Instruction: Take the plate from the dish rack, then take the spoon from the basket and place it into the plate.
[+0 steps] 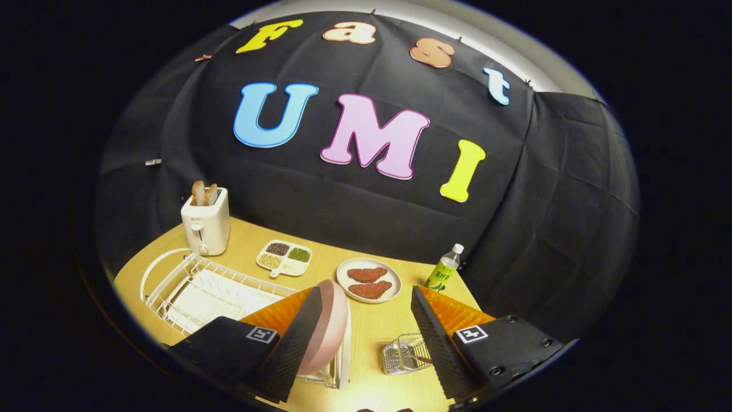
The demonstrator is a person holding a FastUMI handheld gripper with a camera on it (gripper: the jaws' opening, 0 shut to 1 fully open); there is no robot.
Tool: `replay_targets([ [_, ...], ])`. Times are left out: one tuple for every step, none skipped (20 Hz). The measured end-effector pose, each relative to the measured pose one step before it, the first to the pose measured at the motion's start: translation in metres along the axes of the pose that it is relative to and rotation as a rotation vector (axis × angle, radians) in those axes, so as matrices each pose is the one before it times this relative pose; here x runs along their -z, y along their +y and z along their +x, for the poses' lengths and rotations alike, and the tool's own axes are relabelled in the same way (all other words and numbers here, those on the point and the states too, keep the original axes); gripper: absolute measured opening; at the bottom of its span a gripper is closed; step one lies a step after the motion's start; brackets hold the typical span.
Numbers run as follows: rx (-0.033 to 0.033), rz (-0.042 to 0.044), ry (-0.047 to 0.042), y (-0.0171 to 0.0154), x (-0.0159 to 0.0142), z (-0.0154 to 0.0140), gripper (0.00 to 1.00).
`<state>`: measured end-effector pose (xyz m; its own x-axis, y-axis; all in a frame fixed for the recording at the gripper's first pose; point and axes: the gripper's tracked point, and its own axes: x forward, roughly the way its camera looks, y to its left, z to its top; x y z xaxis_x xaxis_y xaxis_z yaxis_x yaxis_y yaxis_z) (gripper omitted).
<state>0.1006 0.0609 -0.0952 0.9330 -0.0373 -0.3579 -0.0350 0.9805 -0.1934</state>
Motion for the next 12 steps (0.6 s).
replay_targets([
  [-0.005, -0.02468, 0.03423, 0.00564, 0.00953, 0.00975, 0.96],
  [-0.00854, -0.02284, 0.03546, 0.00609, 0.00956, 0.00836, 0.95],
  [-0.00533, -0.01369, 0.03007, 0.00527, 0.0088, 0.00854, 0.95],
  [-0.00028, -0.00244, 0.02901, 0.00215, 0.00733, 0.00695, 0.95],
  [0.00545, 0.00796, 0.03073, 0.00113, 0.00814, 0.00651, 0.95],
  [0.00914, 0.01251, 0.03156, -0.00073, 0.0068, 0.00598, 0.87],
  [0.00908, 0.00684, 0.02429, -0.00153, 0.00573, 0.0058, 0.86],
  [0.01028, 0.00399, 0.02549, -0.00172, 0.00488, 0.00479, 0.81],
  [-0.00311, 0.00542, 0.02175, 0.00187, 0.00458, 0.00424, 0.77],
  [-0.00992, 0.00464, 0.02328, 0.0037, 0.00412, 0.00398, 0.71],
  [-0.0156, 0.00845, 0.02345, 0.00383, 0.00371, 0.00327, 0.66],
  [-0.03292, 0.02064, 0.02625, 0.00784, 0.00397, 0.00234, 0.62],
])
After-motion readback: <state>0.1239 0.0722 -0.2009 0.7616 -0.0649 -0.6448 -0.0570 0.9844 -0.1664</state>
